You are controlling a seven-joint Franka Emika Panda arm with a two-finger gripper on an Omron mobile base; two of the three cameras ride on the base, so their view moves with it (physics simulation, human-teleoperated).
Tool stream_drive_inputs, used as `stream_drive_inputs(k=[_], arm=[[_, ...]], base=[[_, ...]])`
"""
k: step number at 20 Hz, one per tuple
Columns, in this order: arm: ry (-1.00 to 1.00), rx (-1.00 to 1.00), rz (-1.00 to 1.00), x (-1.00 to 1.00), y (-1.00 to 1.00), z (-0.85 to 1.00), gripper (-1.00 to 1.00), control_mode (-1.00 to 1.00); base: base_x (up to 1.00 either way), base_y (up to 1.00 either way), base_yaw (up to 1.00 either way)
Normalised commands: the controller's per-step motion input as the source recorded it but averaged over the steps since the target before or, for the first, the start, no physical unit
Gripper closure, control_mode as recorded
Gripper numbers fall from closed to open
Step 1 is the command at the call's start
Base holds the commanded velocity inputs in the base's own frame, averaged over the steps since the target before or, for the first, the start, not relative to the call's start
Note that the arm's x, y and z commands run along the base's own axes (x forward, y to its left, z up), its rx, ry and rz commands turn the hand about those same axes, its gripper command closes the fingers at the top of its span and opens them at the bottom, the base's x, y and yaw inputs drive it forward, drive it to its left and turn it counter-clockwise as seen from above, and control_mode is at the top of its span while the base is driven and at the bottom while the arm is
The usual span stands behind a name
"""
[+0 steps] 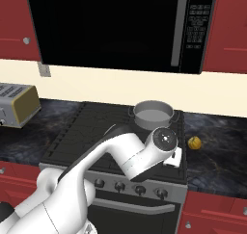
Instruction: Turn on the burner for the pot on the stove. Wait thirty seconds for the pot to heat up. Then add the squash to the pot.
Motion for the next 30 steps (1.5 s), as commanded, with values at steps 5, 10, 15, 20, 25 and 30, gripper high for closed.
stream_drive_inputs(k=[5, 10, 15, 20, 25, 30], arm=[[0.0, 0.0, 0.0, 0.0, 0.0, 0.0, -1.0, -1.0], [0.0, 0.0, 0.0, 0.0, 0.0, 0.0, -1.0, -1.0], [0.0, 0.0, 0.0, 0.0, 0.0, 0.0, -1.0, -1.0], [0.0, 0.0, 0.0, 0.0, 0.0, 0.0, -1.0, -1.0], [0.0, 0.0, 0.0, 0.0, 0.0, 0.0, -1.0, -1.0], [0.0, 0.0, 0.0, 0.0, 0.0, 0.0, -1.0, -1.0]], base=[[0.0, 0.0, 0.0], [0.0, 0.0, 0.0], [0.0, 0.0, 0.0], [0.0, 0.0, 0.0], [0.0, 0.0, 0.0], [0.0, 0.0, 0.0]])
